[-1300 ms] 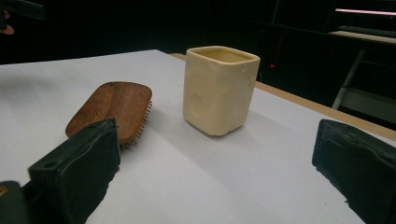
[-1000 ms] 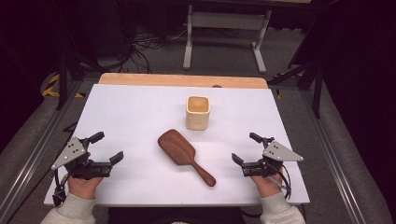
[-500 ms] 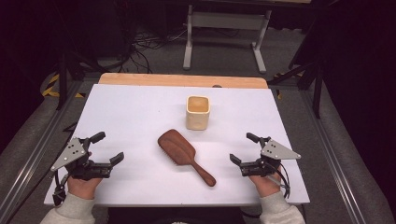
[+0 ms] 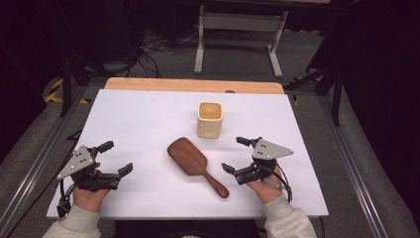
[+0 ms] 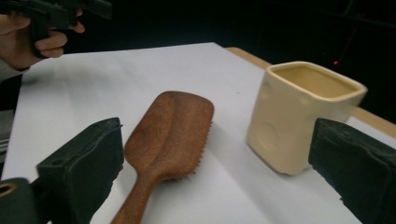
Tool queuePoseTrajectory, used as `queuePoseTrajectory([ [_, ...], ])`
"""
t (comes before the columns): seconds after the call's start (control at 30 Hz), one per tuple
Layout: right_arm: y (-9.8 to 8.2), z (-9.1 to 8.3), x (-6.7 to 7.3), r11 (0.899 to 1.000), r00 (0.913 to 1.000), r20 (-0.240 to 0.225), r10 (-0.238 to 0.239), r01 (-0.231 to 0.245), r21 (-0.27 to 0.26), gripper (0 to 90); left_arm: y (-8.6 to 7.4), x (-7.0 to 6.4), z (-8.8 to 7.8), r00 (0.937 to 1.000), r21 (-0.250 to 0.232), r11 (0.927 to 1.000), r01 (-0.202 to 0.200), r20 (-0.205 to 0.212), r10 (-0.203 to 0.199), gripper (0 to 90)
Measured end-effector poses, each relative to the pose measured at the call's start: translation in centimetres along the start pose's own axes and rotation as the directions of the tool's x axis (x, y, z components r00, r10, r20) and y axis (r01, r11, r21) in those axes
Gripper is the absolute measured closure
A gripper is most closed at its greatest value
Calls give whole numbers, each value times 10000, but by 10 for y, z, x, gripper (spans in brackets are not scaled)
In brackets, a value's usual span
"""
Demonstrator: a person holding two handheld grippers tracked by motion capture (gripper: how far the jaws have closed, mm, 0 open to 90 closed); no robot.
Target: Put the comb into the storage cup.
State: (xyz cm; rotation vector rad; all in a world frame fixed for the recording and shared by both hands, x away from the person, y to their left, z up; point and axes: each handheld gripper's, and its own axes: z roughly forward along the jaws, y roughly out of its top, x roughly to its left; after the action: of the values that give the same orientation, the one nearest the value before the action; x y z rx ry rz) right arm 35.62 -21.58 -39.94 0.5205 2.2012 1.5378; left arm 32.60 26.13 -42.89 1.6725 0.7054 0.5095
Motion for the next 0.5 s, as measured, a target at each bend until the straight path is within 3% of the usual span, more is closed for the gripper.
queuePoseTrajectory([
  [0.1, 7, 9, 4, 9998, 9991, -419, -11, 19, 208, 69, 0, 0, 0, 10000, 39, 10000, 4, -29, -4, 4],
  [0.33, 16, 22, 10, 9994, 9957, -870, -312, 300, -149, 65, 0, 1, 0, 10000, 38, 10000, 8, 16, -8, 6],
  [0.5, 20, 31, 14, 9994, 9903, -1342, -354, 357, 2, 65, 0, 0, 0, 10000, 47, 10000, -50, 15, 50, 6],
])
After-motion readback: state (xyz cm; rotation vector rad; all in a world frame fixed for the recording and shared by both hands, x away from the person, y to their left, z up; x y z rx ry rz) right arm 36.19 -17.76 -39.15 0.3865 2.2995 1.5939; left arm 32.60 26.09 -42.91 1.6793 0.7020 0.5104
